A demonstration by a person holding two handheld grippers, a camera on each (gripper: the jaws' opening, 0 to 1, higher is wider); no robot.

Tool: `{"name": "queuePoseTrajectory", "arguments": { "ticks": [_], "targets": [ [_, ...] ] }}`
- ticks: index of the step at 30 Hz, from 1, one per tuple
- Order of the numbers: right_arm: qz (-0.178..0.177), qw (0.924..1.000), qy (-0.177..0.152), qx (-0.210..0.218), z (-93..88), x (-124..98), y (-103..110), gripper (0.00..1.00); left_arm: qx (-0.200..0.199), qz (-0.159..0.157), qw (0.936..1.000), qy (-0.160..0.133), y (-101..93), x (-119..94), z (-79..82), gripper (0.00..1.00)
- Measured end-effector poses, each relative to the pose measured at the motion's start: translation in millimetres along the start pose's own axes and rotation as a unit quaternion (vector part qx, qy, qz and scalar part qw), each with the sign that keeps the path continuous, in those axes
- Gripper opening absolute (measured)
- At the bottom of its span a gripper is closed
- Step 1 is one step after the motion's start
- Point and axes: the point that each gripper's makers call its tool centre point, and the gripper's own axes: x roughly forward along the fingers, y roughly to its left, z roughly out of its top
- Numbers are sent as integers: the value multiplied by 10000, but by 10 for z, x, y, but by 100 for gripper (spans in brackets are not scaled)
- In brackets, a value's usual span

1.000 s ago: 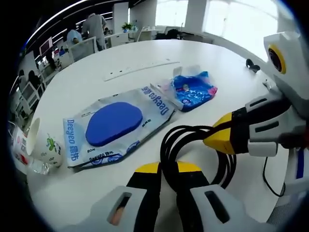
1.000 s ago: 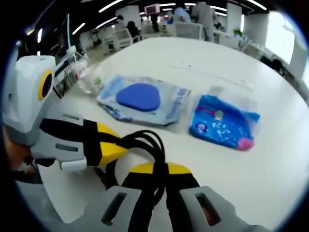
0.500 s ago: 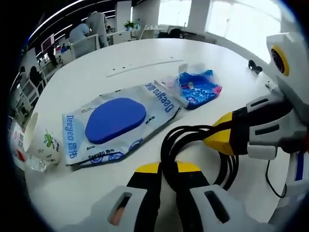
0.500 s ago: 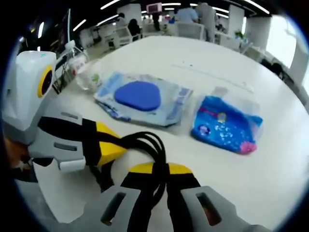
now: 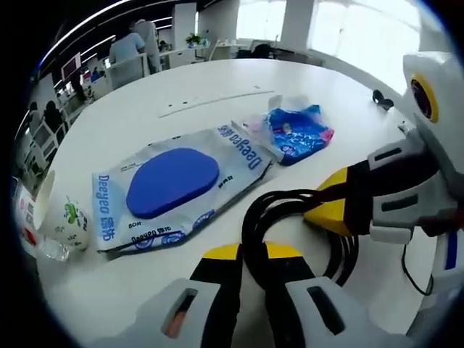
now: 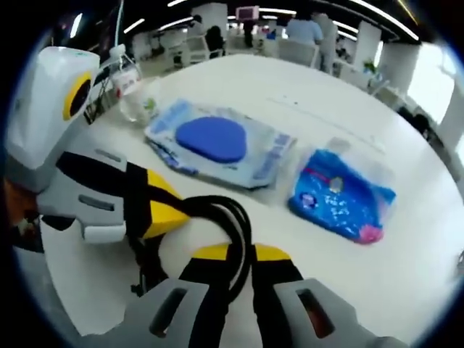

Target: Arrange the tabletop items into an orderly group along one side of the table until the central work area is clear of visible clutter.

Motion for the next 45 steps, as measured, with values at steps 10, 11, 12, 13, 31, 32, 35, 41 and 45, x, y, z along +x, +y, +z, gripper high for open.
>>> {"name": "queuePoseTrajectory", "arguments": {
  "ticks": [10, 11, 12, 13, 31, 32, 35, 41, 45],
  "targets": [
    [-26, 9999, -126, -71, -7, -53, -62, 20, 185, -3, 9998, -120, -2, -3, 6, 9],
    [-35, 9999, -150, -41, -8, -60, -70, 20, 182, 1, 9998, -127, 2, -3, 5, 9],
    [-42, 9999, -163, -11, -9, -65, -77, 20, 179, 4, 9997, -143, 3, -8, 7, 9],
    [-50, 9998, -177, 10, -11, -71, -80, 20, 180, 6, 9997, -153, 2, -13, 8, 9],
    [-36, 9985, -525, 174, 183, -226, -124, 26, 67, 89, 9978, -648, 104, -262, 236, 4],
    [-17, 9985, -512, 193, 185, -234, -119, 27, 51, 105, 9976, -684, 116, -292, 259, 5],
    [-35, 9981, -562, 233, 204, -269, -130, 29, 49, 156, 9968, -781, 145, -339, 301, 9],
    [-4, 9975, -604, 372, 177, -337, -152, 36, -23, 162, 9951, -975, 143, -458, 324, 18],
    [-22, 9962, -652, 576, 139, -410, -173, 39, -12, 95, 9939, -1100, 108, -522, 323, 24]
  ]
}}
